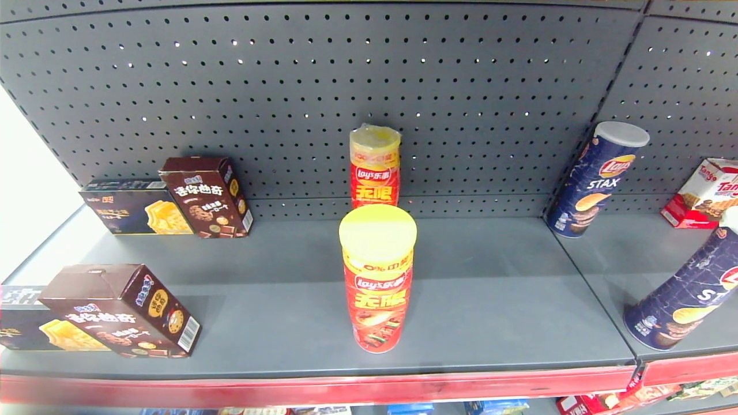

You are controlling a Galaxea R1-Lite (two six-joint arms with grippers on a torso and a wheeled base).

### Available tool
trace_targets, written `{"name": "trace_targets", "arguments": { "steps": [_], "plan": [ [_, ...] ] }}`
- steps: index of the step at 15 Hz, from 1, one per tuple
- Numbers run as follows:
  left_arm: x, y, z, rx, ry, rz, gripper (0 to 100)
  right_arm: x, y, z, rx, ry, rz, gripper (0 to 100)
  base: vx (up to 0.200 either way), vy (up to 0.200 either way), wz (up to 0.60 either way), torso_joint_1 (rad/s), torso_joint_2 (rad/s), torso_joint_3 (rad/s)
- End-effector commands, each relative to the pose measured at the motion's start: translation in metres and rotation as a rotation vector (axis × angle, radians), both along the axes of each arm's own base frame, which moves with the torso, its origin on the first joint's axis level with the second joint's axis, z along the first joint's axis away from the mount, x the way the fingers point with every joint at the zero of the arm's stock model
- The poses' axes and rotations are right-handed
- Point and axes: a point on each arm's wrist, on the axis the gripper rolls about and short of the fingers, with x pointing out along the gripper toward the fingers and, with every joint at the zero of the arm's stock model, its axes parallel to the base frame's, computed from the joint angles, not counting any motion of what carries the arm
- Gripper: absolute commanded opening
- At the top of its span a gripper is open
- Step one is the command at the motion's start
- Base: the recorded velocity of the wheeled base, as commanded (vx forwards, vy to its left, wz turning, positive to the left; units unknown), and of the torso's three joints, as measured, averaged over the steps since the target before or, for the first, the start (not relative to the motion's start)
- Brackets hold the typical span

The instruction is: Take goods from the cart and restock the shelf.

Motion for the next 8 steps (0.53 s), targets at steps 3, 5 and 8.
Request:
{"name": "trace_targets", "arguments": {
  "steps": [3,5,8],
  "plan": [
    [0.0001,0.0000,0.0001,-0.002,0.001,0.004,100,0.0001,0.0000,0.0003,0.000,0.001,-0.001,100,0.000,0.000,0.00,0.000,0.00,0.000],
    [0.0001,0.0001,0.0001,0.000,0.001,0.003,100,0.0002,0.0000,-0.0002,0.000,0.003,-0.001,100,0.000,0.000,0.00,0.000,0.00,0.000],
    [0.0002,0.0000,0.0003,-0.003,0.001,0.003,100,0.0002,0.0000,-0.0002,0.000,0.003,-0.001,100,-0.067,0.067,0.00,0.019,0.00,0.000]
  ]
}}
